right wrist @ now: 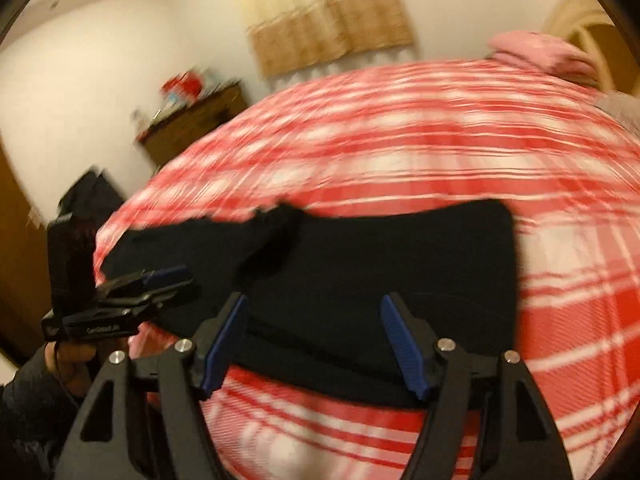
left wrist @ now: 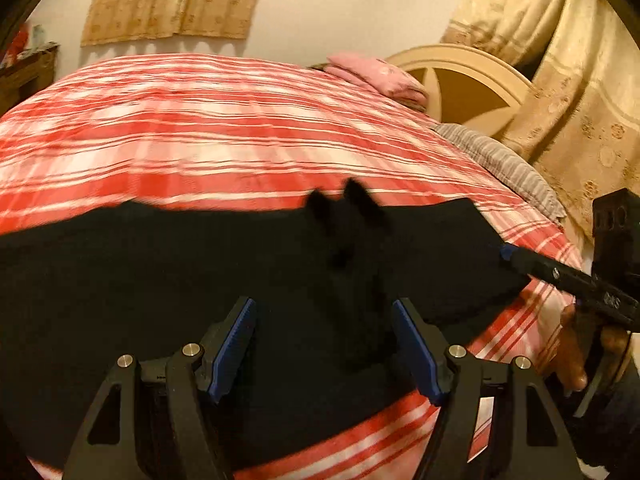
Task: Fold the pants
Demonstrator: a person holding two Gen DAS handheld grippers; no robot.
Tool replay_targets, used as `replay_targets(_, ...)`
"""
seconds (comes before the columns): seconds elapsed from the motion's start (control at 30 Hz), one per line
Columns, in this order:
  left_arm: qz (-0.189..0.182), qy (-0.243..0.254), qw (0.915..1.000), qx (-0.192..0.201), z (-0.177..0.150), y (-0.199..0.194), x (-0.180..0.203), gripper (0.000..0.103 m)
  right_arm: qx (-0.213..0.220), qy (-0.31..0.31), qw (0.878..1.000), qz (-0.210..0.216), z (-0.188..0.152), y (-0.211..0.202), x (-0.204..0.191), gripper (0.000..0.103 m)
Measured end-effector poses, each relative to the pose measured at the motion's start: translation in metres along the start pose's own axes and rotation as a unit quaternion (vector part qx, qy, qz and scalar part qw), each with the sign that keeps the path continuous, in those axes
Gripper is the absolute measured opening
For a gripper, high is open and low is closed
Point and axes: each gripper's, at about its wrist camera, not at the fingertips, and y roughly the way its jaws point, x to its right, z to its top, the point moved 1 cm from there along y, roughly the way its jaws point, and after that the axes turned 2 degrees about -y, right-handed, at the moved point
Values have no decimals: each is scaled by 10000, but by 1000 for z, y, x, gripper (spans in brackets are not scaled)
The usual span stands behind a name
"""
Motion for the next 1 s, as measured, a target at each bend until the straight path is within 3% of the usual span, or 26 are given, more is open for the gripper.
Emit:
replay_targets(0.13,-17,126,9998,-130,12,20,22,71,560,677,9959,-201,7,-24,38,73)
replay_targets(0.2,168,-49,9994,-315,16,36,20,71,880,927,9914,-286,9,-34,52,73)
replay_targets(0.27,280,-215,9990,-261,17,38,16,58,1065,1056,9881,-354,8,-39,61,73)
replay_targets(0.3,353,-245,9987,-270,17,38,15,30,1122,1052,9872,-411,8,-41,63,73)
replay_targets(0.33,256,-343,9985,-346,18,37,13,17,1150,1050,9868,-454,8,-41,63,73)
replay_targets(0.4,-34,-617,9978,-235,17,26,6,13,1160,1083,9863,-443,9,-39,64,75)
replay_targets(0.57,-104,-726,9972,140,16,-12,1,13,1266,1113,9847,-436,7,-44,68,76)
replay_targets(0.7,83,-774,9969,111,11,-15,-9,13,1372,1022,9846,-349,6,-49,66,79)
replay_targets(0.8,286,-936,9951,-150,5,-1,-19,13,1172,768,9901,-59,7,-41,54,79)
replay_targets(0.9,277,-1035,9942,-104,2,2,-22,13,990,274,9946,135,4,-34,33,80)
replay_targets(1.0,348,-1008,9942,-104,2,6,-22,14,463,-74,9983,347,-2,-17,17,81)
